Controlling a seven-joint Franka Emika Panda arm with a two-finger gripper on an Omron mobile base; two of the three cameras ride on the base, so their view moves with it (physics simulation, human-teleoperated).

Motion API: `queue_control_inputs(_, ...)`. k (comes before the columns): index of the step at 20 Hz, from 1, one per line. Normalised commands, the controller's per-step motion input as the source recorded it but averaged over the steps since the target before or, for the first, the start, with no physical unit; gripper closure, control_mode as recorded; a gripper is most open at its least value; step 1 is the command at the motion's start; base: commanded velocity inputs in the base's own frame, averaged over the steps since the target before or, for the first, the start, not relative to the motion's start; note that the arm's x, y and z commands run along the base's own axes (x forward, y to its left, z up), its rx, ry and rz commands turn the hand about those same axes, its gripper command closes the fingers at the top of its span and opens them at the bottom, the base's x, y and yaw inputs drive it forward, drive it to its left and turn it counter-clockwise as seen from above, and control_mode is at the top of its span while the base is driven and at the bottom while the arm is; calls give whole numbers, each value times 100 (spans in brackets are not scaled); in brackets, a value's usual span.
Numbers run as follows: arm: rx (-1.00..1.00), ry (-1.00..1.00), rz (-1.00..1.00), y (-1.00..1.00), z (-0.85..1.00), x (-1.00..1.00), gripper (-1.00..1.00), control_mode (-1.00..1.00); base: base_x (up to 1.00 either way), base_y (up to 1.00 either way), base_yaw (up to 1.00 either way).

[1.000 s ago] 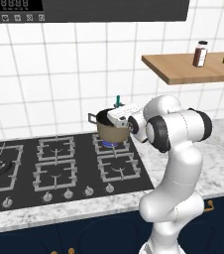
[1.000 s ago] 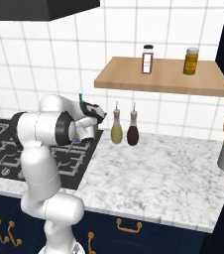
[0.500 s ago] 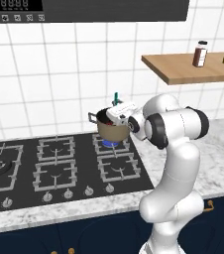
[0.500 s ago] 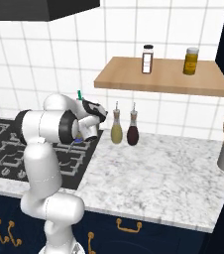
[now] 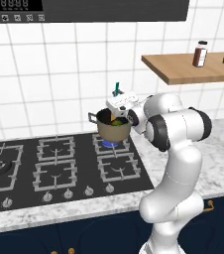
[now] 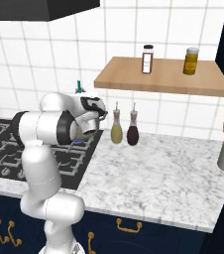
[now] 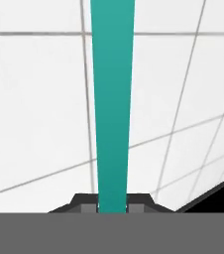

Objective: Put the lime and bell pepper in the pot. Retrieve the spatula and lightly stir the vegetables in the pot.

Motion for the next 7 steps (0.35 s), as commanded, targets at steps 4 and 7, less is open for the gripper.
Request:
queue_control_inputs(4, 2, -5, 0, 0, -52, 19, 100, -100, 0, 0, 0)
queue_control_inputs(7, 0, -8, 0, 1, -77, 20, 100, -100, 0, 0, 0)
